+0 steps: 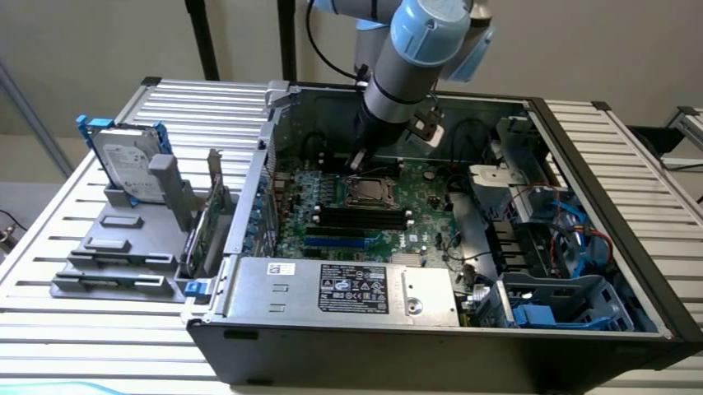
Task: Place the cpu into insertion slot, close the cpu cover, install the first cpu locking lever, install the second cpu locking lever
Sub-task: 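Install the first cpu locking lever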
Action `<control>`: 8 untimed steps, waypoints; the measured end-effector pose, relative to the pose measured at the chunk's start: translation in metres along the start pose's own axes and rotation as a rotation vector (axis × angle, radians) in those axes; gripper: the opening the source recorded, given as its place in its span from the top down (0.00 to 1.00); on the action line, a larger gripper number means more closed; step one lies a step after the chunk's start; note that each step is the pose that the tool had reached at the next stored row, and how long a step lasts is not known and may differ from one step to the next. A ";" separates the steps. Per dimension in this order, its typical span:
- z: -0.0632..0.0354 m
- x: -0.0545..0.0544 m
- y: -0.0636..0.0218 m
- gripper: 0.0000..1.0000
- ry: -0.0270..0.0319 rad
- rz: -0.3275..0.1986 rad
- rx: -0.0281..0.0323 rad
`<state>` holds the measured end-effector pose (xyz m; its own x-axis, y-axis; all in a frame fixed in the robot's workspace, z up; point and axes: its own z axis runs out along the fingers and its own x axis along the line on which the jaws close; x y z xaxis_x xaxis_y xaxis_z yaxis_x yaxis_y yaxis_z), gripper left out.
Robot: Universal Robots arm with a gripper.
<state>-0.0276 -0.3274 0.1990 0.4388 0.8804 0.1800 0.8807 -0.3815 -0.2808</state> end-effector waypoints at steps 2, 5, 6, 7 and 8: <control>0.0000 0.000 0.0007 0.89 -0.0020 0.001 0.0023; 0.0000 0.002 0.0038 0.89 -0.0040 0.003 0.0047; 0.0000 0.002 0.0049 0.89 -0.0045 0.003 0.0051; 0.0001 0.003 0.0060 0.89 -0.0048 0.003 0.0054; 0.0001 0.003 0.0070 0.89 -0.0053 0.004 0.0058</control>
<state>-0.0202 -0.3274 0.1974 0.4411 0.8804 0.1740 0.8780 -0.3832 -0.2869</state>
